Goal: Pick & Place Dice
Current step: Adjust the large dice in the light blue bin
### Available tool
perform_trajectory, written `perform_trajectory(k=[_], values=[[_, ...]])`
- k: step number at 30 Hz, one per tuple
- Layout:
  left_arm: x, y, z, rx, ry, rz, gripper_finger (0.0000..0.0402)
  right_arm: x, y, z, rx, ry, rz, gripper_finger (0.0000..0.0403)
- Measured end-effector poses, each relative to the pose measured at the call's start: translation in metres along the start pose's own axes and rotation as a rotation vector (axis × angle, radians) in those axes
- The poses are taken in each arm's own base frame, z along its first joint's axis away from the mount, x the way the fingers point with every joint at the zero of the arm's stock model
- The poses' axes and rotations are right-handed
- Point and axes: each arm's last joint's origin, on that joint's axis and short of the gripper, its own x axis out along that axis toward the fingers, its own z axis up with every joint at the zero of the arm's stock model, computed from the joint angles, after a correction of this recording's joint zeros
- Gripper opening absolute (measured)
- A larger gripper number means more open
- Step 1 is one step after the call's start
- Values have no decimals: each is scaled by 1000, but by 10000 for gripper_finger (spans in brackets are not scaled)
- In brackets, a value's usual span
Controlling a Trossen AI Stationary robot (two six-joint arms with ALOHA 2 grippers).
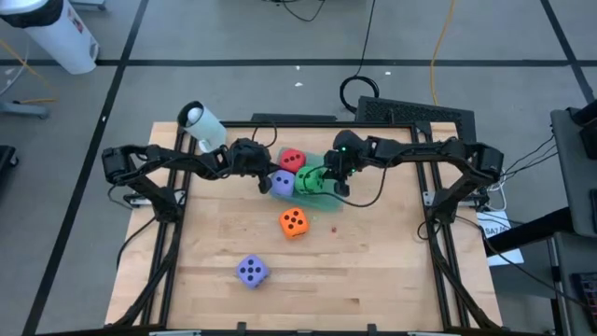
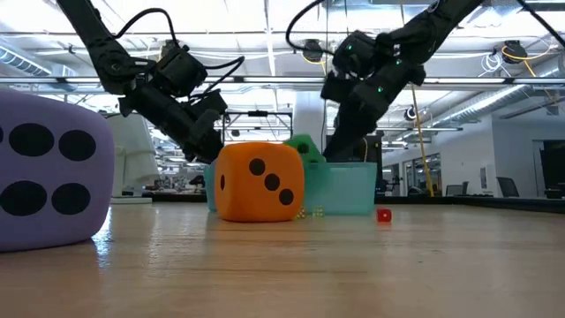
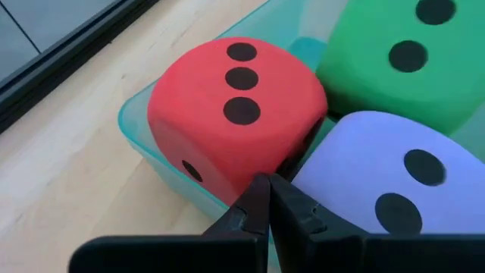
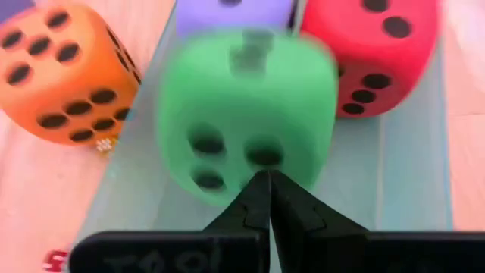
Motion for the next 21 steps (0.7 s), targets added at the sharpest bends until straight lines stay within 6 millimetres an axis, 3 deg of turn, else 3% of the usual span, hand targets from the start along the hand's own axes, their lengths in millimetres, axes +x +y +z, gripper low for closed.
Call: perform_trajectory(k=[10, 15, 21], values=[[0, 0, 1, -17, -8, -4, 12, -5, 9, 1, 63, 32, -16, 0], [0, 0, 1, -16, -11, 5, 5, -5, 6, 1, 86, 46, -158, 0], [0, 0, 1, -12, -12, 12, 12, 2, 2, -6, 132, 88, -119, 0]])
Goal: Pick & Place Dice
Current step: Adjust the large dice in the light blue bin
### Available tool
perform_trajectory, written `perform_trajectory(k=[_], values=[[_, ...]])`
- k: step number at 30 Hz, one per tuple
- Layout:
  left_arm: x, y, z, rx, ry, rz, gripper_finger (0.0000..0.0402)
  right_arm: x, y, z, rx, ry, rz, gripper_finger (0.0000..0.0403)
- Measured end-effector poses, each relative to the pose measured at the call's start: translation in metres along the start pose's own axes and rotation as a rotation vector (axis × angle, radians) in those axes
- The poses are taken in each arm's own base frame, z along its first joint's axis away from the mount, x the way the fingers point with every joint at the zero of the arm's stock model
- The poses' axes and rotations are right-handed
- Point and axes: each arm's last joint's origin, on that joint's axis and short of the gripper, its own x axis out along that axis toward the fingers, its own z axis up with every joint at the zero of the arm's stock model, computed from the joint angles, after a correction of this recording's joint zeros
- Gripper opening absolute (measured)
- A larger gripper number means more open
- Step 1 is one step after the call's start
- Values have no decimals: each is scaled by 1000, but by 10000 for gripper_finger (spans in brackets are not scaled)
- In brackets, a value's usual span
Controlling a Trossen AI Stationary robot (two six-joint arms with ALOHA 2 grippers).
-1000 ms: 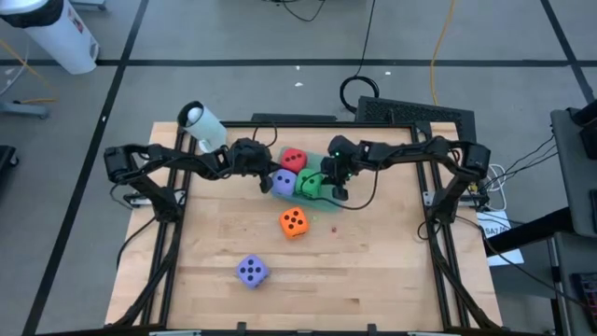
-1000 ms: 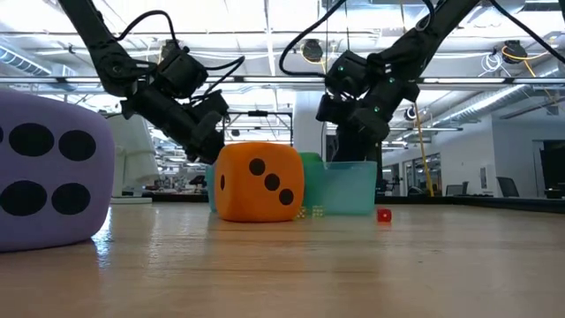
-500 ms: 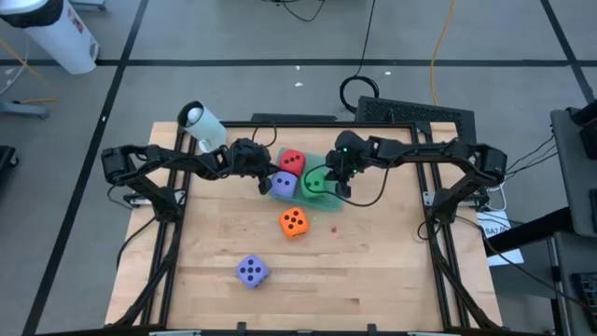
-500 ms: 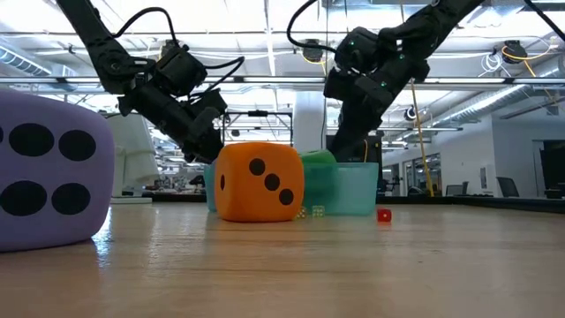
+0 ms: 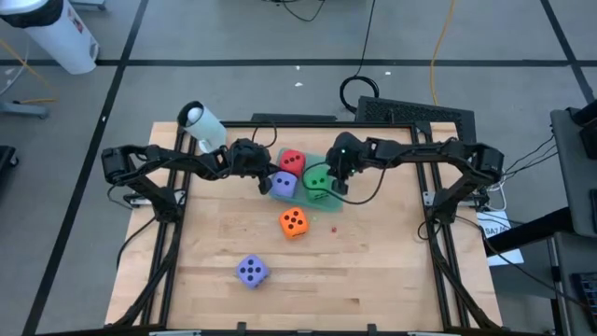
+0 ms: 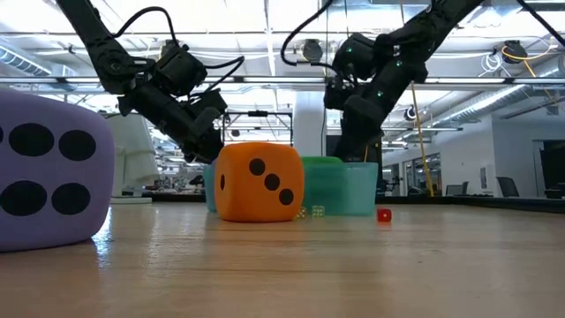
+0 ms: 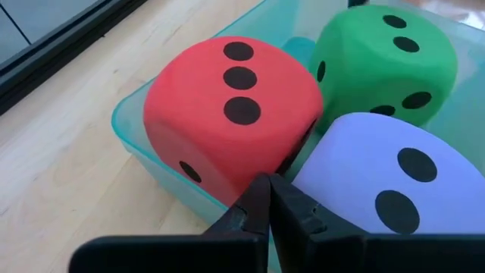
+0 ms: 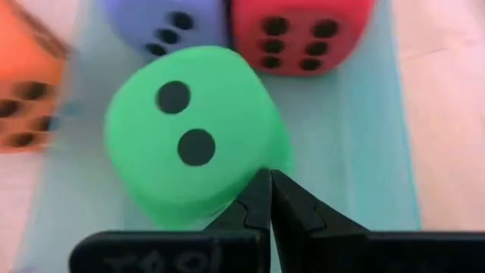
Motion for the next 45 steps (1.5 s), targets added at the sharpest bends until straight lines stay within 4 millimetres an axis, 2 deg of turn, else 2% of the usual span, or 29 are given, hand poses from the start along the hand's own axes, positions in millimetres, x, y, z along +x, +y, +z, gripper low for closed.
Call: perform_trajectory(k=[3, 9, 16, 21, 26, 32, 45], values=[[0, 0, 0, -1, -3, 1, 9, 4, 7, -1, -2, 0, 125, 0], [0, -1, 0, 1, -5, -2, 9, 17, 20, 1, -54, -26, 245, 0], [1, -5, 0, 8, -5, -15, 6, 29, 17, 3, -70, -69, 263, 0], [1, -5, 0, 7, -2, -13, 3, 27, 11, 7, -86, -122, 245, 0], [1, -5, 0, 0, -4, -13, 10, 14, 10, 14, -113, -179, 214, 0], [1, -6, 1, 1, -9, -2, 4, 7, 18, 18, -119, -196, 231, 0], [1, -6, 6, 9, -57, 13, 12, 8, 31, 18, -151, -187, 259, 0]])
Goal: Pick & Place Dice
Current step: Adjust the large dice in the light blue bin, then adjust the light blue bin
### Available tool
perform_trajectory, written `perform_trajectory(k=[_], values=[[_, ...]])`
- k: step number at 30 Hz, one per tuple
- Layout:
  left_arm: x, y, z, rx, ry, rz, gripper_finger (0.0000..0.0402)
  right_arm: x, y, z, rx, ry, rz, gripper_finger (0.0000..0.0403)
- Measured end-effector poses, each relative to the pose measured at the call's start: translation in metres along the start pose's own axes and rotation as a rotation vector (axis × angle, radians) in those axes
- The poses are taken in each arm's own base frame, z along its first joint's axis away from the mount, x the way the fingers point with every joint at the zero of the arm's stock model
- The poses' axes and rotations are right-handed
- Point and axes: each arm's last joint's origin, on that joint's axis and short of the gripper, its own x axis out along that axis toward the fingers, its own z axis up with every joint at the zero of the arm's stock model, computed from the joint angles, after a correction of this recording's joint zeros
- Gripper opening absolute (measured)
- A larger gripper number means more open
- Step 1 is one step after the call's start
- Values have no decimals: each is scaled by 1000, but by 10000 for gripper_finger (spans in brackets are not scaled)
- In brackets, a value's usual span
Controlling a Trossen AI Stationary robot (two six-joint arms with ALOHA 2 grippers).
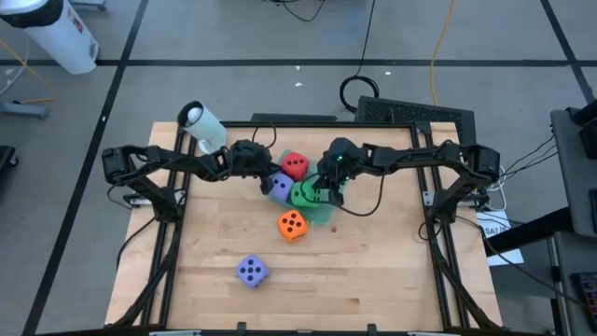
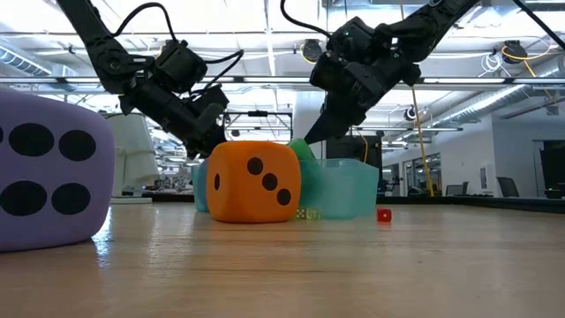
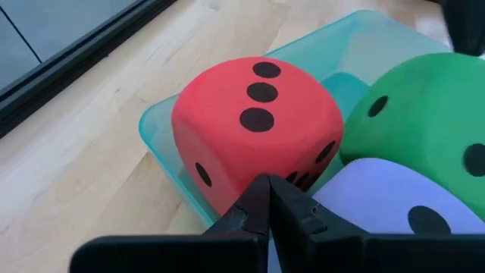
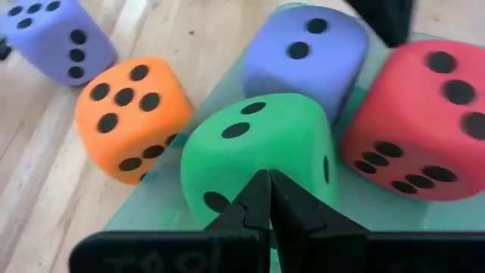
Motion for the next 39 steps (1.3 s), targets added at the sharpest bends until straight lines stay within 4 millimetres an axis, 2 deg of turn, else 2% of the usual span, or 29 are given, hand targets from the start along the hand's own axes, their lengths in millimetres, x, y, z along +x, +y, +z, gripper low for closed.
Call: perform_trajectory(k=[5, 11, 21, 26, 28, 32, 36, 39], values=[[0, 0, 0, 0, 0, 3, 4, 3, 10, 0, -35, 6, 99, 0], [-3, 1, 3, 2, -15, 30, 9, 6, 19, 0, -27, 16, 119, 0], [-32, -4, 28, 44, -126, 71, 3, 6, 15, -5, -43, 49, 41, 0], [-37, -5, 29, 46, -124, 68, 4, 9, 14, -20, -41, -43, 148, 0], [-37, -5, 29, 46, -121, 69, 3, 10, 10, -31, -7, -63, 140, 0], [-37, -5, 29, 54, -116, 70, 7, 8, 5, -37, 32, -87, 126, 0], [-37, -3, 27, 42, -103, 93, 3, -2, 9, -30, 15, -118, 106, 0], [-37, 1, 20, 19, -28, 145, 7, -13, 21, -20, -19, -150, 56, 0]])
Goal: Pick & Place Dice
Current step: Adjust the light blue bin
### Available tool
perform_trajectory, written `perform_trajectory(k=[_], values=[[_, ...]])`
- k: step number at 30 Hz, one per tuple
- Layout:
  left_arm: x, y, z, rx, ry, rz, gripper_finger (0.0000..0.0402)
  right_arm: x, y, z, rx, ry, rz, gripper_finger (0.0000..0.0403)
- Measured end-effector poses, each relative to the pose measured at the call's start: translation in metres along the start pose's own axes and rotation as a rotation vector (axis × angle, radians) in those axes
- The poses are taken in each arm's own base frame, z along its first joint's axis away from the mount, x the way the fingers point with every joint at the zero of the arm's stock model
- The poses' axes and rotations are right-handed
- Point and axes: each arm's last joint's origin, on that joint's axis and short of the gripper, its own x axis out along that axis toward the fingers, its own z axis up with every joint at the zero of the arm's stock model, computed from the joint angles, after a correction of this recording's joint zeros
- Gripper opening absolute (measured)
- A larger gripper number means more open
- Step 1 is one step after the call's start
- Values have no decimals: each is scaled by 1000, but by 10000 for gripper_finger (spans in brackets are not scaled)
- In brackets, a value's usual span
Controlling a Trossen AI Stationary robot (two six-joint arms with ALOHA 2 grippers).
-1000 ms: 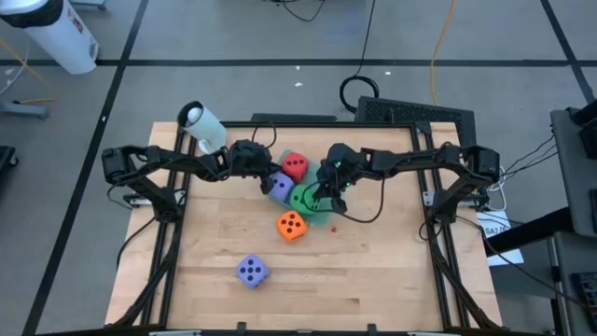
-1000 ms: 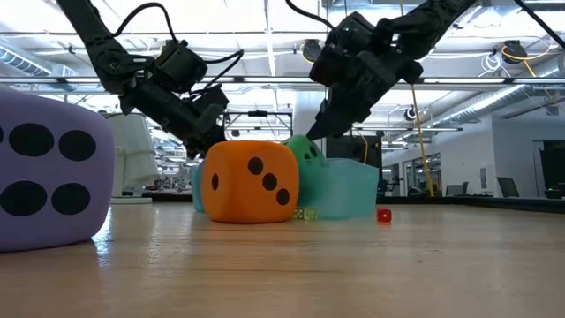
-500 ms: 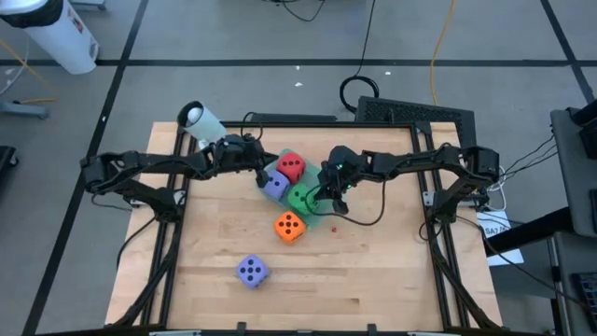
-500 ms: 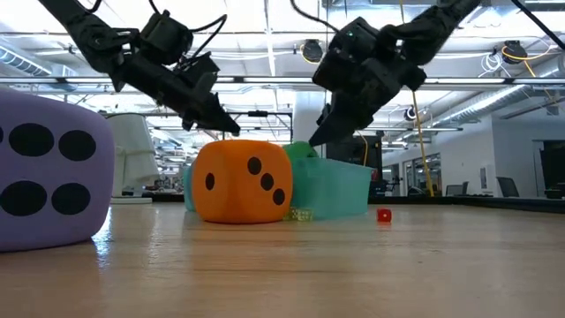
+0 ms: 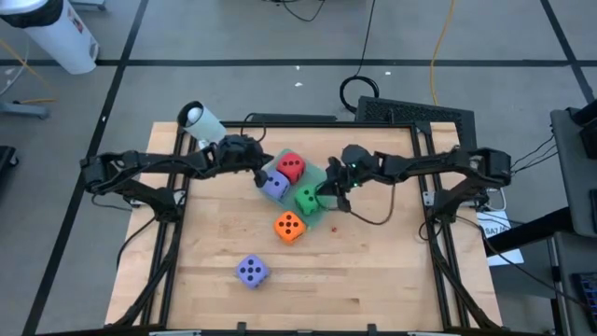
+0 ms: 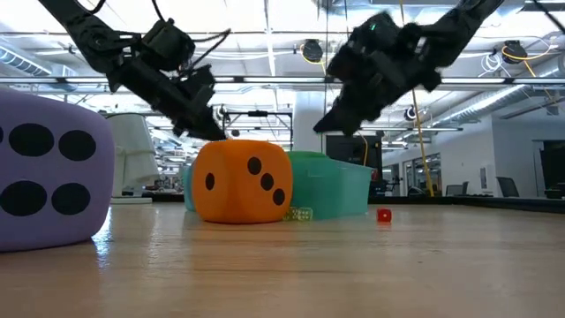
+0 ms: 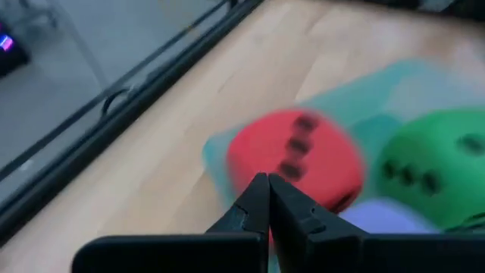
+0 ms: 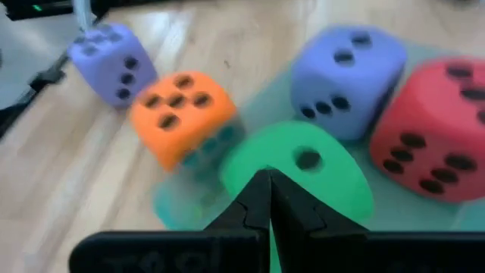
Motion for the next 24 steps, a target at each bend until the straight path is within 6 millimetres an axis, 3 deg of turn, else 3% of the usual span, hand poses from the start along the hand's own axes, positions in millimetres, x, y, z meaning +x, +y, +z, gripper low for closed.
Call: perform_trajectory(k=[4, 10, 16, 24], values=[[-1, 4, -12, -24, 127, 83, 3, -13, 23, 9, -32, 20, -15, 0], [-3, 5, -26, -70, 258, 120, 7, -16, 38, -14, 3, 161, 26, 0], [1, 0, -30, -101, 286, 76, 7, -6, 34, -41, 66, 205, 21, 0], [6, -11, -32, -100, 289, 25, 6, 8, 14, -58, 108, 260, -19, 0]])
